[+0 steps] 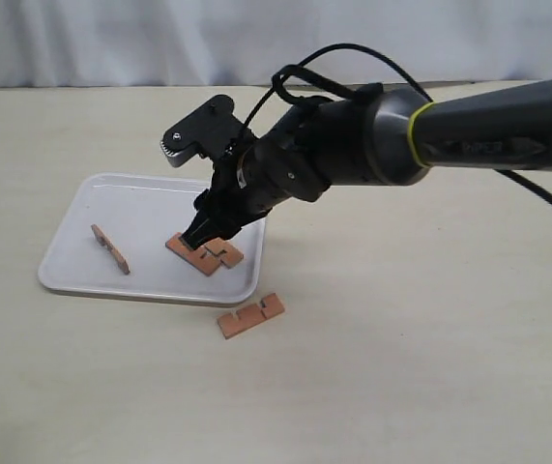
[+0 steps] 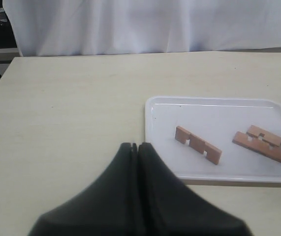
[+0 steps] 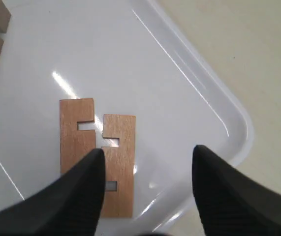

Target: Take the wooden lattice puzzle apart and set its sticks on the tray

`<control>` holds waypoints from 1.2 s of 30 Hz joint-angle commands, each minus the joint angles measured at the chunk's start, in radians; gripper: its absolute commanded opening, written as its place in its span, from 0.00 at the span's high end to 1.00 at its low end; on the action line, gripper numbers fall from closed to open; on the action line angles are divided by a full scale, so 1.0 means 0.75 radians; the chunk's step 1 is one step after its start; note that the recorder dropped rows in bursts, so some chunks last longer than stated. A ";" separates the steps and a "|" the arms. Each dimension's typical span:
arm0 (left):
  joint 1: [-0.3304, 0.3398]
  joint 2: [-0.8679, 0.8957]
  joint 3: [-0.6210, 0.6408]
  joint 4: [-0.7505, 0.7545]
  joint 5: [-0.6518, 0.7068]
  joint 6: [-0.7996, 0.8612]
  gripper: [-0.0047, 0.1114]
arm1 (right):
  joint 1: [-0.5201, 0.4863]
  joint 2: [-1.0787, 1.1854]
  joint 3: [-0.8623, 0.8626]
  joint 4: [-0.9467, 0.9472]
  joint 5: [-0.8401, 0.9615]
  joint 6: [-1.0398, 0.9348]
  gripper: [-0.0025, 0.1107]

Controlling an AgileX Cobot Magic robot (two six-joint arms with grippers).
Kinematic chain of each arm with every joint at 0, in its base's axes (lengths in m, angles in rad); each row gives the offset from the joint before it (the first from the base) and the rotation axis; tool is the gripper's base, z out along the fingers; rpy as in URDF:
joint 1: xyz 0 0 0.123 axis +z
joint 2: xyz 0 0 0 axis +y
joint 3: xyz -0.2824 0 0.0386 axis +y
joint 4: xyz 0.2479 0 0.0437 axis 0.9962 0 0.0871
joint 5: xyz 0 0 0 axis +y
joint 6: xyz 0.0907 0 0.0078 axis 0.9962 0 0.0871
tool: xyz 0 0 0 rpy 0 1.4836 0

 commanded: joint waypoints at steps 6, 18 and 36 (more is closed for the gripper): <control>-0.011 -0.003 0.002 0.000 -0.023 0.001 0.96 | 0.013 -0.159 -0.007 -0.011 0.419 0.007 0.51; -0.011 -0.003 0.002 0.000 -0.023 0.001 0.96 | 0.056 -0.078 -0.001 0.230 0.593 0.061 0.20; -0.011 -0.003 0.002 0.000 -0.023 0.001 0.96 | 0.147 0.060 -0.001 0.124 0.595 0.296 0.16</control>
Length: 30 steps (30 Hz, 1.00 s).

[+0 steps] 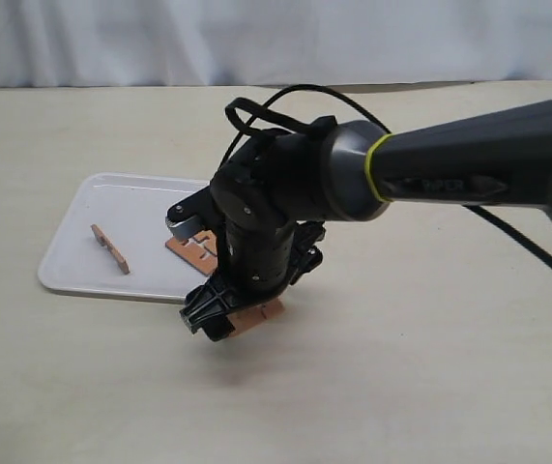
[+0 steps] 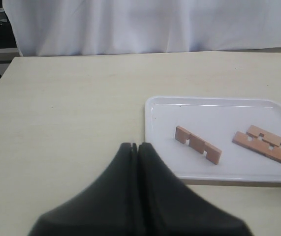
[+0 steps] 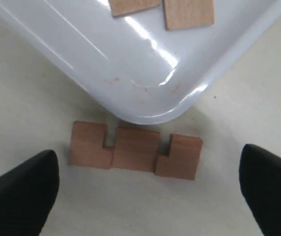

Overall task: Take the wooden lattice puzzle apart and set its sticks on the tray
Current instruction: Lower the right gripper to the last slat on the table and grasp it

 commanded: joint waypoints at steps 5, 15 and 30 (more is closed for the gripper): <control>-0.011 -0.003 0.002 0.000 -0.023 0.001 0.96 | 0.000 0.042 0.002 -0.024 -0.075 0.110 0.16; -0.011 -0.003 0.002 0.000 -0.023 0.001 0.96 | 0.000 0.066 0.002 -0.015 -0.063 0.137 0.16; -0.011 -0.003 0.002 0.000 -0.023 0.001 0.96 | 0.000 0.012 0.002 0.049 0.039 0.076 0.91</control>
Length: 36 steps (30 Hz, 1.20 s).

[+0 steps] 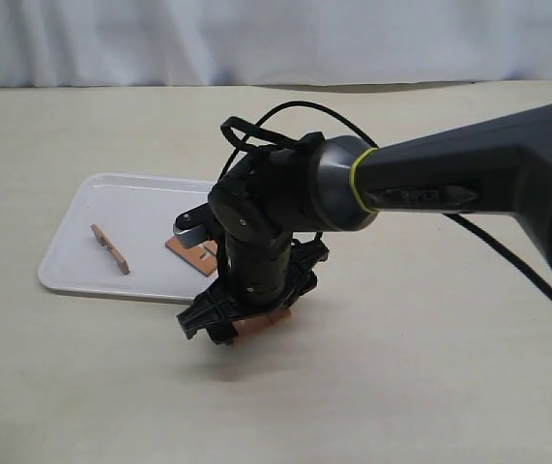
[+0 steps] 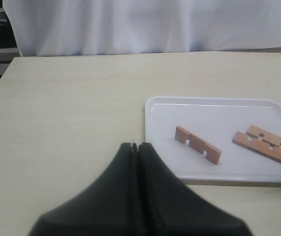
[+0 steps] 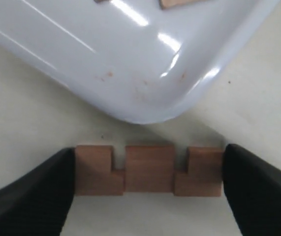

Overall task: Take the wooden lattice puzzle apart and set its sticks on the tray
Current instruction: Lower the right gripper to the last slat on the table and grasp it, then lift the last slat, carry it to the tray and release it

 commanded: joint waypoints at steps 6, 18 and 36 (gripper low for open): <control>-0.011 -0.003 0.002 0.000 -0.023 0.001 0.96 | 0.000 -0.138 -0.017 -0.066 0.080 -0.062 0.91; -0.011 -0.003 0.002 0.000 -0.023 0.001 0.96 | 0.000 -0.154 -0.017 -0.192 0.293 -0.304 0.76; -0.011 -0.003 0.002 0.000 -0.023 0.001 0.96 | 0.005 -0.109 -0.012 0.234 0.171 -1.984 0.46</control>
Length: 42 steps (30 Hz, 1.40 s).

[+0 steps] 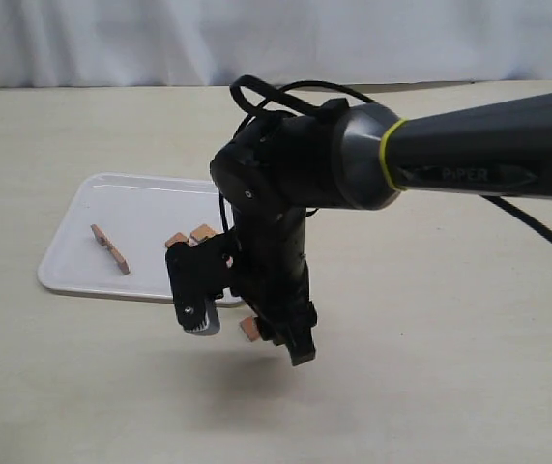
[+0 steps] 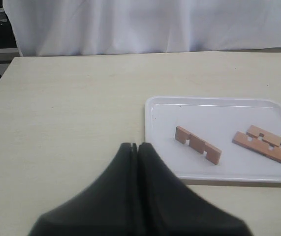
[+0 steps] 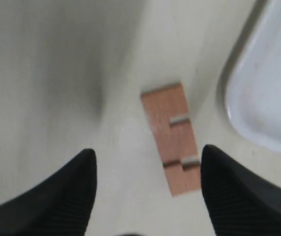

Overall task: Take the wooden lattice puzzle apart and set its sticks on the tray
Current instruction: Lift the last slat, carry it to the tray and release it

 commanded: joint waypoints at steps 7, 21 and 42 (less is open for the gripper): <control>-0.011 -0.003 0.002 0.000 -0.023 0.001 0.96 | 0.003 0.021 0.004 0.280 -0.110 -0.275 0.47; -0.011 -0.003 0.002 0.000 -0.023 0.001 0.96 | 0.003 0.083 0.004 0.141 -0.134 -0.271 0.49; -0.011 -0.003 0.002 0.000 -0.023 0.001 0.96 | 0.003 0.119 0.004 0.113 -0.164 -0.271 0.85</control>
